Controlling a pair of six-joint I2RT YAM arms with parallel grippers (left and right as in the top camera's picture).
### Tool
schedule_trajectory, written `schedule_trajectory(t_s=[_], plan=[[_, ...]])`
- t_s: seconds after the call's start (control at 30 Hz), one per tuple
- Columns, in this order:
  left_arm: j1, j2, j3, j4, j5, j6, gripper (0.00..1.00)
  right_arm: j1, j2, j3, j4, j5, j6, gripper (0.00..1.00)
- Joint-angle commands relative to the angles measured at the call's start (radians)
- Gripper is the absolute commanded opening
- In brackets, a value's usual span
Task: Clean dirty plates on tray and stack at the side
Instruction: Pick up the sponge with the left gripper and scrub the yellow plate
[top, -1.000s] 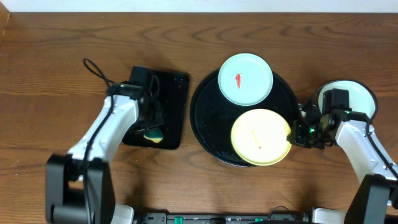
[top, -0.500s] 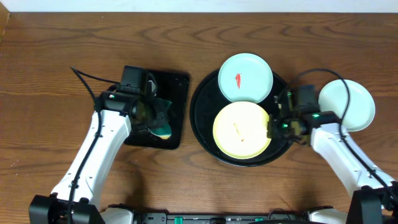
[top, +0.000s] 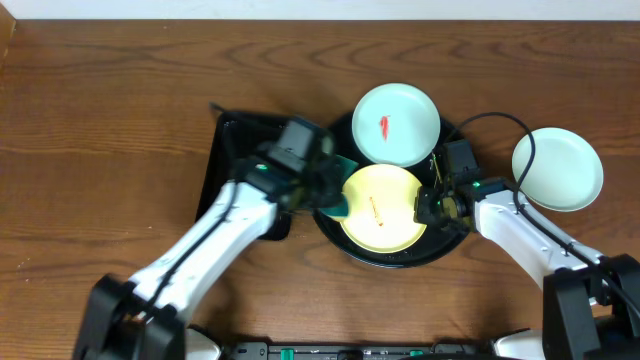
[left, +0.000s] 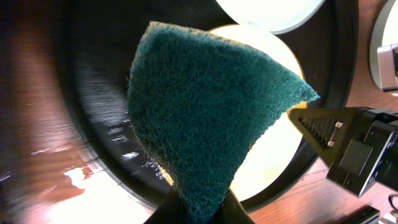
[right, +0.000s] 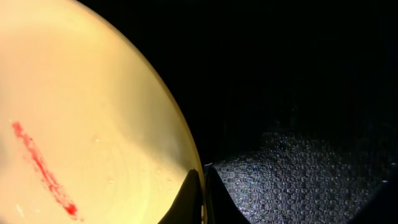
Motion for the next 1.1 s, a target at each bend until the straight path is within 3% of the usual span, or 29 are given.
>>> schedule_trajectory(t_s=[0.0, 0.43, 0.53, 0.63, 0.93, 1.07], plan=[[-0.065, 0.083, 0.023, 0.055, 0.013, -0.098, 0.07, 0.009, 0.016, -0.008, 0.002, 0.017, 0.002, 0.01], [-0.198, 0.385, 0.023, 0.33, 0.067, -0.251, 0.08, 0.009, 0.016, -0.007, 0.001, 0.017, 0.002, 0.01], [-0.198, 0.423, 0.023, 0.363, 0.112, -0.243, 0.08, 0.009, 0.016, -0.007, 0.001, 0.017, 0.002, 0.01], [-0.192, 0.436, 0.023, 0.341, 0.089, -0.101, 0.08, 0.009, 0.016, -0.007, 0.0, 0.017, 0.002, 0.01], [-0.117, 0.412, 0.096, -0.09, -0.5, -0.041, 0.08, 0.009, 0.016, -0.007, -0.006, 0.017, -0.017, 0.01], [-0.113, 0.412, 0.139, -0.146, -0.637, -0.016, 0.07, 0.009, 0.016, -0.007, -0.008, 0.017, -0.024, 0.01]])
